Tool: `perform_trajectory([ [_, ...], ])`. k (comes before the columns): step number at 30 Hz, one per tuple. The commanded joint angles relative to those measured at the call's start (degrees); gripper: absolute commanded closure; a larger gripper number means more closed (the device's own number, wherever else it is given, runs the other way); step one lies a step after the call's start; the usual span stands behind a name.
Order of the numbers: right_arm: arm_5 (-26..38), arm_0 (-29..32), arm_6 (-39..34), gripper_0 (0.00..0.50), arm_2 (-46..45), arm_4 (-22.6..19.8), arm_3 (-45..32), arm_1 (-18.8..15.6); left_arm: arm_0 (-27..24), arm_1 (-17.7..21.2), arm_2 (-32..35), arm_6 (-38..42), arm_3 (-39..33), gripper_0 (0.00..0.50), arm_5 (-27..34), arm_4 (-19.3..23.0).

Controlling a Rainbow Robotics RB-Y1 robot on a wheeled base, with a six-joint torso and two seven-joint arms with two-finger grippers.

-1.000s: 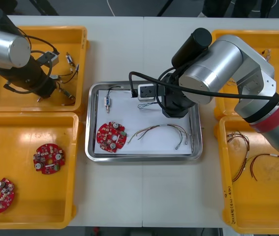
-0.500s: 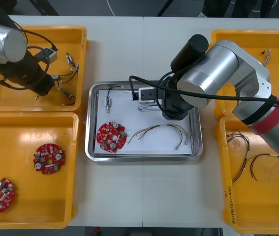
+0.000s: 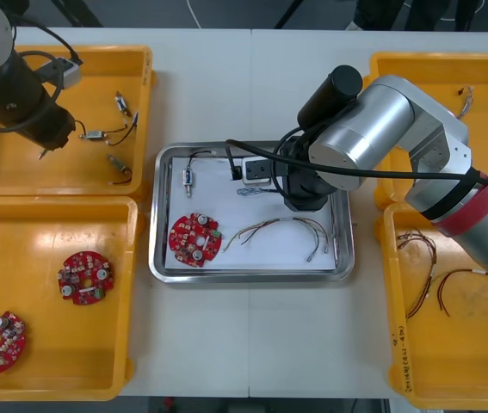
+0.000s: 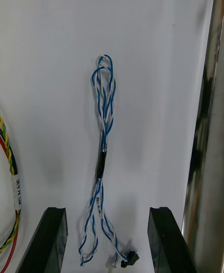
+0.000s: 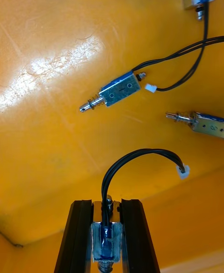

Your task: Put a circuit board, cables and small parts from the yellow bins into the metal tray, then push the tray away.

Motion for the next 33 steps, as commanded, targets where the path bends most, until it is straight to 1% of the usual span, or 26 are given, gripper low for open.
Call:
perform_trajectory([
  [1,0.11,-2.26,1.16,0.000,-0.09,-1.24,-1.06,-1.03,0.30,2.65,3.80,2.85,-4.49,0.497,3.81,-0.71],
  [5,2.39,-2.26,0.37,0.000,-1.84,-2.65,-2.20,-0.86,0.30,2.65,4.86,3.99,-6.95,0.498,5.92,-0.63],
  [8,5.82,-2.17,-3.41,0.000,-4.39,-5.90,-2.90,-0.86,0.30,2.65,5.47,5.04,-8.89,0.499,7.32,-0.54],
  [10,9.42,-2.17,-6.22,0.000,-6.50,-8.27,-3.34,-0.86,0.30,2.30,6.09,5.92,-9.94,0.498,8.47,-0.54],
  [11,10.30,-1.91,-6.83,0.000,-7.20,-8.62,-3.61,-0.77,0.30,2.21,6.26,6.01,-10.21,0.499,8.73,-0.54],
  [13,13.99,-0.41,-9.12,0.000,-10.54,-9.50,-5.80,-0.86,0.30,1.68,7.14,6.80,-11.17,0.499,9.61,-0.63],
  [15,16.54,1.17,-10.61,0.000,-12.92,-9.50,-8.44,-1.21,0.21,1.33,7.32,7.33,-11.70,0.500,9.96,-0.63],
  [18,20.41,3.37,-13.43,0.000,-15.55,-9.68,-13.54,-2.62,0.21,1.24,7.32,8.12,-12.67,0.499,10.05,-0.36],
  [20,23.40,5.12,-16.50,0.000,-17.49,-9.59,-17.85,-4.20,0.21,1.24,7.32,8.74,-13.28,0.497,10.05,0.08],
  [23,27.18,7.23,-19.58,0.000,-20.04,-8.80,-22.68,-5.69,0.21,1.24,7.32,9.44,-14.07,0.498,10.14,0.52],
  [27,31.71,10.49,-22.66,0.000,-23.73,-8.01,-27.60,-6.39,0.03,1.24,7.41,10.32,-14.69,0.500,10.31,0.96],
  [33,31.71,16.20,-27.58,0.000,-31.11,-5.02,-34.28,-6.66,-0.05,1.33,7.41,11.20,-15.30,0.499,10.31,1.66],
])
